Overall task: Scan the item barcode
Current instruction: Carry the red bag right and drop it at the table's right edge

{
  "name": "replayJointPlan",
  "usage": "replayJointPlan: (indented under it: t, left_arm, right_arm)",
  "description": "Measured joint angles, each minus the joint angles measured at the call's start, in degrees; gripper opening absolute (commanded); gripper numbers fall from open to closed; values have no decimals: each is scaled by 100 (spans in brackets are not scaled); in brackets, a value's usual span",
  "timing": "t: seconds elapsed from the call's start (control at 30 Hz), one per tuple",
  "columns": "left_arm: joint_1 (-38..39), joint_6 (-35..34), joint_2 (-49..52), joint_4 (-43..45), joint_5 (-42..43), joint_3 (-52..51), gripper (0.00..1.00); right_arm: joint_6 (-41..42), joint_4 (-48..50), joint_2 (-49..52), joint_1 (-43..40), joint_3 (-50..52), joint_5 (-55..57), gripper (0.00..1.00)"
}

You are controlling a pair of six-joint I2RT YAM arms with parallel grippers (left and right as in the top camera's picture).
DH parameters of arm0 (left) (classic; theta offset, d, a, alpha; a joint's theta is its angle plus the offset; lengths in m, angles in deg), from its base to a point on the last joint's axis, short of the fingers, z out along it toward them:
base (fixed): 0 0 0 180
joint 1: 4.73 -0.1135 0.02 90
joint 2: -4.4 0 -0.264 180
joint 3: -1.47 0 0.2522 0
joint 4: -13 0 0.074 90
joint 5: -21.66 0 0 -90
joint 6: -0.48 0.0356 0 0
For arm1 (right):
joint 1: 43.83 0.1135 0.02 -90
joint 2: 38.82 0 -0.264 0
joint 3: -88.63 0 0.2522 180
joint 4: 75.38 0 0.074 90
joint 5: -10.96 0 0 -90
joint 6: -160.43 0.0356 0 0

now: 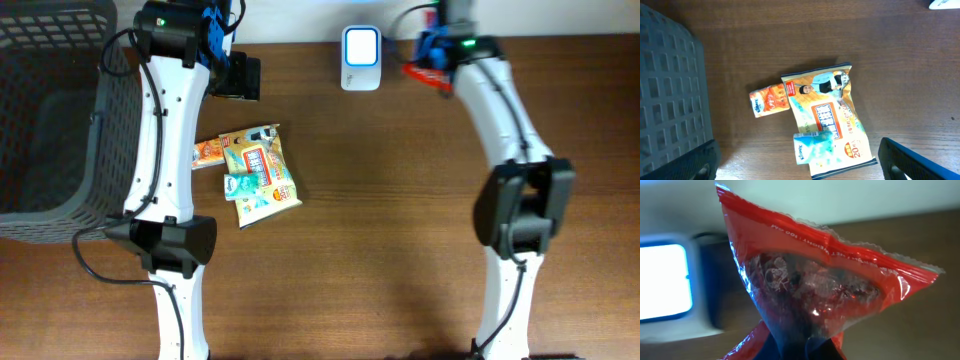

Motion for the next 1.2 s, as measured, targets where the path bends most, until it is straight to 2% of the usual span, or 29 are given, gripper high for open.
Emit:
replayJointPlan:
  t: [0.2,0.47,0.57,0.63,0.7,0.77,0.8,0.83,0.9,0.97,1.2]
  left_arm:
    - [0,0,0,0,0,0,99]
    - [-2,2,0,2,2,0,99]
    - [0,2,0,9,0,0,99]
    - [0,0,0,13,2,0,99]
    - [0,0,0,15,2,0,99]
    - [0,2,0,15,11,0,99]
    - [0,2,0,13,24,0,99]
    - [0,0,0,13,28,0,99]
    - [0,2,0,13,46,0,99]
    - [-2,0,0,13,46,0,99]
    - [0,0,0,13,48,0,99]
  right_arm:
    - [710,-1038,-109,-1300,-24,-9,4]
    - [988,-1818,-109,-3377,-24,-22,4]
    - [1001,-1904,-109,-3856,-13,-131,4]
    - [1005,-1893,-109,-4118,92,-199,10]
    - [1003,-1869,-109,-4201,219,-234,11]
    - [1010,-1812,-109,-4242,367,-234,25]
    - [1019,-1731,-109,-4264,466,-234,49]
    - [1025,-1679,-109,-4264,531,-232,64]
    - [1067,-1670,-109,-4264,603,-234,81]
    - [1038,-1657,-109,-4264,603,-234,88]
    - [1056,-2153,-114,-4269,223,-562,89]
